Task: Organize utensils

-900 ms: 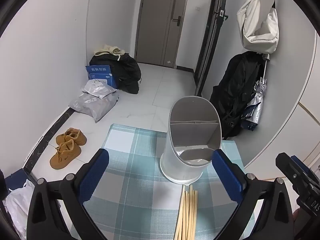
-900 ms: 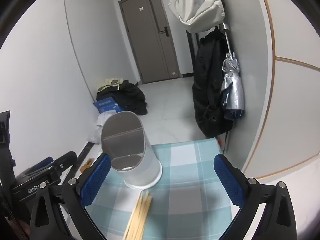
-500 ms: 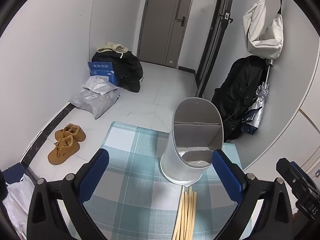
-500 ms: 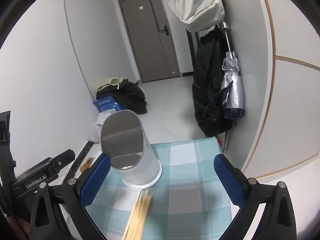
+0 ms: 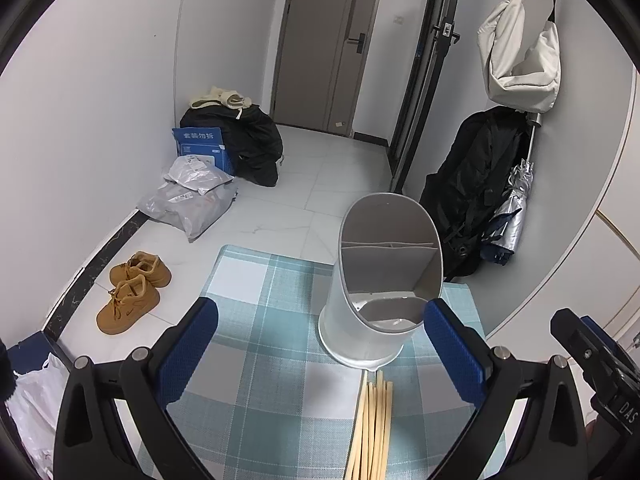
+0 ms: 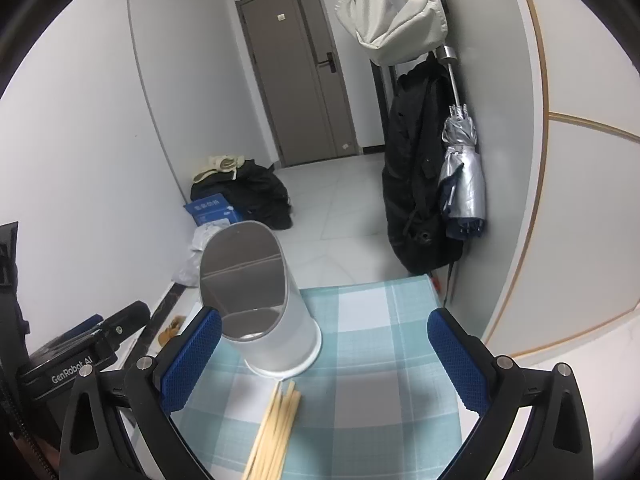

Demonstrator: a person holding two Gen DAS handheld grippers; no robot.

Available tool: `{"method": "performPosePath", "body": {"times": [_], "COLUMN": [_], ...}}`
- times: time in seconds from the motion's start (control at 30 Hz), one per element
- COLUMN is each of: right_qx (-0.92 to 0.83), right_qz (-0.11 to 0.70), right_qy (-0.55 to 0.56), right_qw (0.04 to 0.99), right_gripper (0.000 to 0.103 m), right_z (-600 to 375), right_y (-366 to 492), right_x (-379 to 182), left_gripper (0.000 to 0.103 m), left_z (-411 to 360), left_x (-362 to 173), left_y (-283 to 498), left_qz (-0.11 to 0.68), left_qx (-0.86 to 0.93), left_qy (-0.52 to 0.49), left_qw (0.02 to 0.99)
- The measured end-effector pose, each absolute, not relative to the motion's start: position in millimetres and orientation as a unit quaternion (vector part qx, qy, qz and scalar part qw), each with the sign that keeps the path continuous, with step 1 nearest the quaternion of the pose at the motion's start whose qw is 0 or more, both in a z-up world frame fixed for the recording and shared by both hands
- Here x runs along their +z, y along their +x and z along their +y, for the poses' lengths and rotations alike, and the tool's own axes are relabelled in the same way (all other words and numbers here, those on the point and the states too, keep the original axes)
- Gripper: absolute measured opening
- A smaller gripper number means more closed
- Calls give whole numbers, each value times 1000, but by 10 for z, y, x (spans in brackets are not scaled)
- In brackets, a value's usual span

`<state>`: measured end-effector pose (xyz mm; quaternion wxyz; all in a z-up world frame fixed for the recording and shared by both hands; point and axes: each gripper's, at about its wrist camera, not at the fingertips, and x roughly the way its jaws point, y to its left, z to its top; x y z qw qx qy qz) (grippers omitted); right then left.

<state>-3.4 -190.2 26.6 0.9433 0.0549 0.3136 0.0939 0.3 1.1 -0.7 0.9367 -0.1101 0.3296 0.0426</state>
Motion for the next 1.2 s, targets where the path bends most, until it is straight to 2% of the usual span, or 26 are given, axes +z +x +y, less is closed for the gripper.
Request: {"method": "performPosePath", "body": {"times": [1.2], "right_qx": [97], "right_qz": [311], "right_qy": [50], "right_qw": [944], "right_gripper": [103], "right_z": [-1913], "right_y": [-42], "right_x": [254], "left_gripper": [100], "left_z": [-63], "left_x": [-15], "left_y": [-2], "left_qz": [332], "left_qx": [35], "left_qy": [-99], "left_qw": [937]}}
